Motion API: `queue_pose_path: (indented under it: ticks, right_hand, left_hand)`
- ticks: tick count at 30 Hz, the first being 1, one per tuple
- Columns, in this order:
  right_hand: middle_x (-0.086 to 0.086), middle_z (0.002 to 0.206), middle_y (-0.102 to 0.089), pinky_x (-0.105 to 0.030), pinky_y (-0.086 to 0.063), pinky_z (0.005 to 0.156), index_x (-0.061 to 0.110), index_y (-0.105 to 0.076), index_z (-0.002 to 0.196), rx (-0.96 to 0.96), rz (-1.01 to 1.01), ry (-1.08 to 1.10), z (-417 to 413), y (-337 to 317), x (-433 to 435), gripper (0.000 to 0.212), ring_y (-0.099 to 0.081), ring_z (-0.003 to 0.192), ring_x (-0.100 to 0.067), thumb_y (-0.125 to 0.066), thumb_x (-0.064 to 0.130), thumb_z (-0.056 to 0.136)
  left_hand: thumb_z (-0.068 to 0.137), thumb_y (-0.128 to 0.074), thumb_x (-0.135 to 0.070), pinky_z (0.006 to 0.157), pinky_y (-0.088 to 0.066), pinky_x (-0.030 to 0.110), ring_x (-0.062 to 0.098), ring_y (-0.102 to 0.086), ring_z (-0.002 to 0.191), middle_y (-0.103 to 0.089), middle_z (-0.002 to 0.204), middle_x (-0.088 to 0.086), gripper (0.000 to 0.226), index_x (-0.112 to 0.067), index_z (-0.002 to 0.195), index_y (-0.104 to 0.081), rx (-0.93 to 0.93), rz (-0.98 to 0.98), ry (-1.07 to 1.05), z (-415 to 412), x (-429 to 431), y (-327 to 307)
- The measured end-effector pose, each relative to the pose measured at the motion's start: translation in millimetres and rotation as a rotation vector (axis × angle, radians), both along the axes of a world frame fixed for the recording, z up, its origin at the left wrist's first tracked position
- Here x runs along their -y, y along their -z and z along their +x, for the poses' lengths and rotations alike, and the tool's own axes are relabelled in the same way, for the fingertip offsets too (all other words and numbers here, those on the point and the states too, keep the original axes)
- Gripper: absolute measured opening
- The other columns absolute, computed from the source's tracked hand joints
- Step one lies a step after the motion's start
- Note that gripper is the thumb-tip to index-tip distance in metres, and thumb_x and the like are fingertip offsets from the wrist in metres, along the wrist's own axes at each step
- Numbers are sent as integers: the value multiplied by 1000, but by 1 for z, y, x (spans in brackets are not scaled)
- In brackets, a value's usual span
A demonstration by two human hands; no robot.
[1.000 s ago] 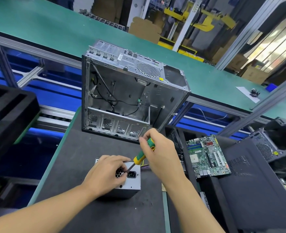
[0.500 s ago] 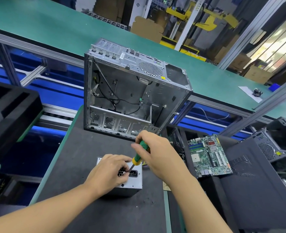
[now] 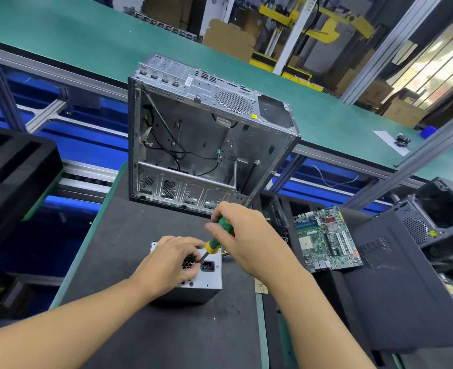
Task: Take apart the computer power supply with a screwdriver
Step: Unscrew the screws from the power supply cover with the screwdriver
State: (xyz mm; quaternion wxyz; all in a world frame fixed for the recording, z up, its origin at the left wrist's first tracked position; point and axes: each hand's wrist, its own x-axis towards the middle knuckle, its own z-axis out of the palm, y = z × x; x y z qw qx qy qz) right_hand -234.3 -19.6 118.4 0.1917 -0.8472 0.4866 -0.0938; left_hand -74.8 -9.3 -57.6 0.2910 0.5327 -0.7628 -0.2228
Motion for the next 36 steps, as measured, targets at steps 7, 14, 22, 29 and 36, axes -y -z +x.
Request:
queue_pose_path:
  ticks: [7, 14, 22, 29, 36]
  right_hand:
    - [5, 84, -58, -30, -44, 68, 16, -56, 92, -18, -9, 56, 3, -4, -3, 24, -51, 78, -14, -53, 39, 98]
    - [5, 86, -57, -32, -45, 70, 18, -55, 91, -6, -18, 64, 4, -3, -9, 21, -51, 80, -14, -53, 38, 98]
    - [2, 89, -58, -32, -44, 72, 16, -56, 94, -31, -21, 91, 5, -4, -13, 23, -51, 85, -18, -52, 38, 98]
    - [-1, 82, -63, -38, -49, 67, 12, -54, 89, -126, -74, 138, 15, -3, -12, 36, -55, 78, -21, -52, 47, 97]
    - [8, 79, -58, -25, -35, 57, 22, -57, 91, -105, 16, 83, 10, -4, -9, 20, -48, 78, -12, -54, 40, 97]
  left_hand:
    - [78, -63, -34, 100, -31, 21, -13, -51, 87, -61, 109, -38, 8, -37, 71, -60, -43, 14, -36, -2, -2, 4]
    - [78, -67, -30, 90, -35, 23, -17, -47, 78, -48, 85, -49, 20, -36, 66, -52, -17, -25, -38, -1, -3, -1]
    - [81, -66, -31, 98, -34, 26, -18, -46, 86, -54, 97, -43, 14, -34, 69, -59, -1, -12, -17, -2, -3, 3]
    - [83, -64, -35, 98, -35, 24, -24, -42, 86, -50, 95, -48, 7, -36, 76, -61, 16, -21, -17, -4, -5, 3]
    - [73, -56, -41, 91, -33, 21, -27, -38, 85, -44, 94, -47, 21, -39, 93, -55, 21, -52, 7, -4, -6, 1]
